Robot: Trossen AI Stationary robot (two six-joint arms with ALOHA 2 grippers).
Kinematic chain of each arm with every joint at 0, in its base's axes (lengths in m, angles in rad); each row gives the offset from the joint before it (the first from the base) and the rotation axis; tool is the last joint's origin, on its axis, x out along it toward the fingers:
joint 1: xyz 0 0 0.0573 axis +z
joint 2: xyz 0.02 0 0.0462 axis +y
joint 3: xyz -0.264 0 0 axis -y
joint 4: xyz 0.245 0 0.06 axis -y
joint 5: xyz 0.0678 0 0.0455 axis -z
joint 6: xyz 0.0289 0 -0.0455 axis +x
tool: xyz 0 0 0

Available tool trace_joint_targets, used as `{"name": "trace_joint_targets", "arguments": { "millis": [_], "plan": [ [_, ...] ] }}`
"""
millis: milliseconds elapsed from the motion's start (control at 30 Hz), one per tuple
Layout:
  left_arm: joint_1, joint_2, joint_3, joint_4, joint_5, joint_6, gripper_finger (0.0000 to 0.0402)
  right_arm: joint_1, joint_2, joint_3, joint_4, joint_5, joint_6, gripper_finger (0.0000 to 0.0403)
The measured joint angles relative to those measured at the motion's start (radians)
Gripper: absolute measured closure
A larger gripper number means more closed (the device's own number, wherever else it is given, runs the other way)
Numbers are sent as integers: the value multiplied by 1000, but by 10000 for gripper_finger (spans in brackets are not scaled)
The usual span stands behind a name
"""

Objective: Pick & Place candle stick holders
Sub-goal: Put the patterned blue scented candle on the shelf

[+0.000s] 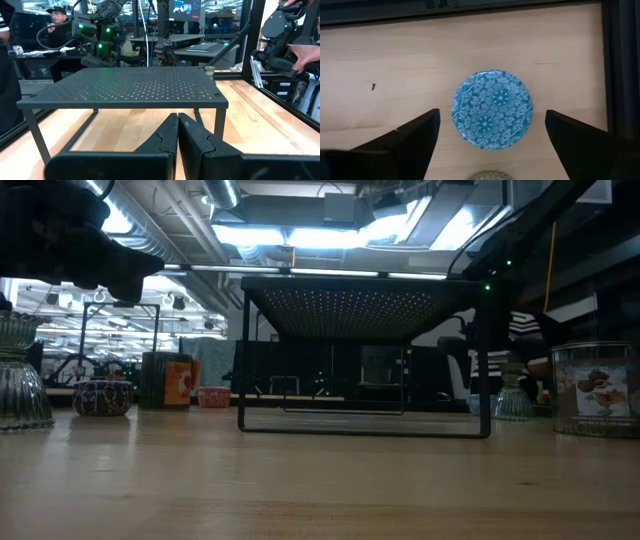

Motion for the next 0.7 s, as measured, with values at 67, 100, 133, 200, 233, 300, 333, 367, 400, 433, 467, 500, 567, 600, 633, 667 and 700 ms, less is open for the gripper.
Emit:
{"name": "trace_joint_targets", "arguments": {
  "millis": [67, 100, 133, 200, 233, 300, 333, 367, 400, 433, 467, 500, 567, 600, 633, 667, 700],
  "plan": [
    [0, 0, 0, 0, 0, 0, 395, 0, 0, 1, 5, 4, -3, 34],
    [0, 0, 0, 0, 0, 0, 395, -1, 0, 1, 5, 5, -2, 30],
    [0, 0, 0, 0, 0, 0, 395, -1, 0, 1, 7, 7, -2, 25],
    [0, 0, 0, 0, 0, 0, 395, -1, 0, 1, 16, 7, -1, 14],
    [0, 0, 0, 0, 0, 0, 395, 0, 0, 1, 19, 6, 1, 9],
    [0, 0, 0, 0, 0, 0, 395, -1, 0, 1, 20, 6, 9, 5],
    [0, 0, 0, 0, 0, 0, 395, -2, 0, 1, 21, 7, 16, 5],
    [0, 0, 0, 0, 0, 0, 395, -3, 0, 1, 22, 7, 25, 5],
    [0, 0, 0, 0, 0, 0, 395, -5, 0, 1, 23, 7, 31, 5],
    [0, 0, 0, 0, 0, 0, 395, -7, 0, 1, 23, 7, 36, 4],
    [0, 0, 0, 0, 0, 0, 395, -8, 4, 1, 25, 7, 42, 3],
    [0, 0, 0, 0, 0, 0, 395, -9, 10, 1, 27, 7, 50, 3],
    [0, 0, 0, 0, 0, 0, 395, -12, 26, 1, 26, 2, 54, 3],
    [0, 0, 0, 0, 0, 0, 395, -13, 33, 1, 28, -9, 54, 3],
    [0, 0, 0, 0, 0, 0, 395, -13, 41, 1, 28, -16, 54, 3],
    [0, 0, 0, 0, 0, 0, 395, -13, 50, 1, 28, -16, 54, 3],
    [0, 0, 0, 0, 0, 0, 395, -13, 60, 1, 28, -17, 54, 3]
  ]
}}
